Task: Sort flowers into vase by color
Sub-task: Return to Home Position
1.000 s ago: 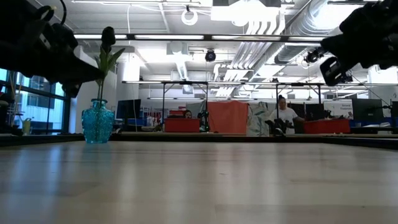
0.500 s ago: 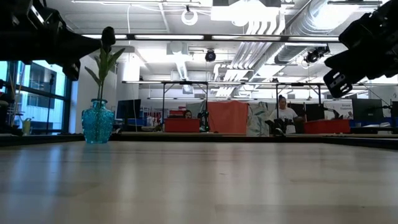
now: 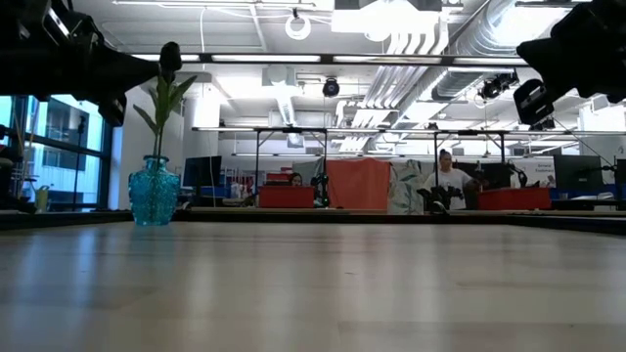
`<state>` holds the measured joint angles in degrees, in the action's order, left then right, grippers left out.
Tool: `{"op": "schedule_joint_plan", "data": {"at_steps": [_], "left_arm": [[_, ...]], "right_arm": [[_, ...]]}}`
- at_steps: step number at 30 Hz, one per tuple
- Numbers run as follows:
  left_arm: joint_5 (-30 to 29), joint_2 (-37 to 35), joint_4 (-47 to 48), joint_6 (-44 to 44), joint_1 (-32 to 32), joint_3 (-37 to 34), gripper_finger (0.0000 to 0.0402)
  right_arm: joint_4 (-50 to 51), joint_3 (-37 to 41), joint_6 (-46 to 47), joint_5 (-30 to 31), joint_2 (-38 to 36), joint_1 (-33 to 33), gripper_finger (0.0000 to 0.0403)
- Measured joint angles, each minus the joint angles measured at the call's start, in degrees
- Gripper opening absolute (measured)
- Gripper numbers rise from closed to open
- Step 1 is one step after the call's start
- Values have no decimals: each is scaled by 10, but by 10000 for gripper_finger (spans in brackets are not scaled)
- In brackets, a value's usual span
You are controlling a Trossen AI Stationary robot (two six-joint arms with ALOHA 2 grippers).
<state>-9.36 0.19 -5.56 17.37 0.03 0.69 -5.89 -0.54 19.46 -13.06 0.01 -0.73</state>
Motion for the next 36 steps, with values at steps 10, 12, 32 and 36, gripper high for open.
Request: {"op": "schedule_joint_plan", "data": {"at_steps": [10, 12, 32, 36], "left_arm": [[-2, 0, 1, 0, 0, 0, 1], [-2, 0, 1, 0, 0, 0, 1], [-2, 0, 2, 0, -37, 0, 1], [-2, 0, 2, -8, -33, 0, 1]], "right_arm": [[7, 0, 0, 0, 4, 0, 0], [7, 0, 0, 0, 4, 0, 0], [7, 0, 0, 0, 4, 0, 0], [7, 0, 0, 0, 4, 0, 0]]}}
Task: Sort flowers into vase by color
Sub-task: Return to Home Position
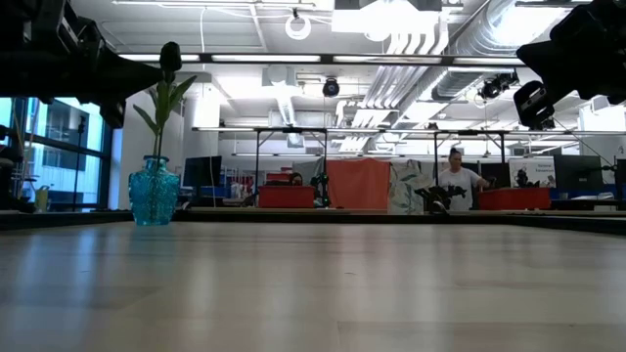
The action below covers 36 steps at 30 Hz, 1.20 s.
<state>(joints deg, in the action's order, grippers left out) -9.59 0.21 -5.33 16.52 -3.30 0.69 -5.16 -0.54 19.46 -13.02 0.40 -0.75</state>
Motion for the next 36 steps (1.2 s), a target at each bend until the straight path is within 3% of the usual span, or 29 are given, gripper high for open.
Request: {"op": "schedule_joint_plan", "data": {"at_steps": [3, 7, 9, 15, 36], "left_arm": [[19, 0, 1, -40, 18, 0, 1], [105, 0, 41, -74, 48, 0, 1], [118, 0, 45, -101, 61, 0, 1], [106, 0, 46, -152, 80, 0, 1], [104, 0, 46, -107, 91, 0, 1]], "right_arm": [[0, 0, 0, 0, 0, 0, 0], [0, 0, 0, 0, 0, 0, 0], [1, 0, 0, 0, 0, 0, 0], [3, 0, 0, 0, 0, 0, 0], [3, 0, 0, 0, 0, 0, 0]]}}
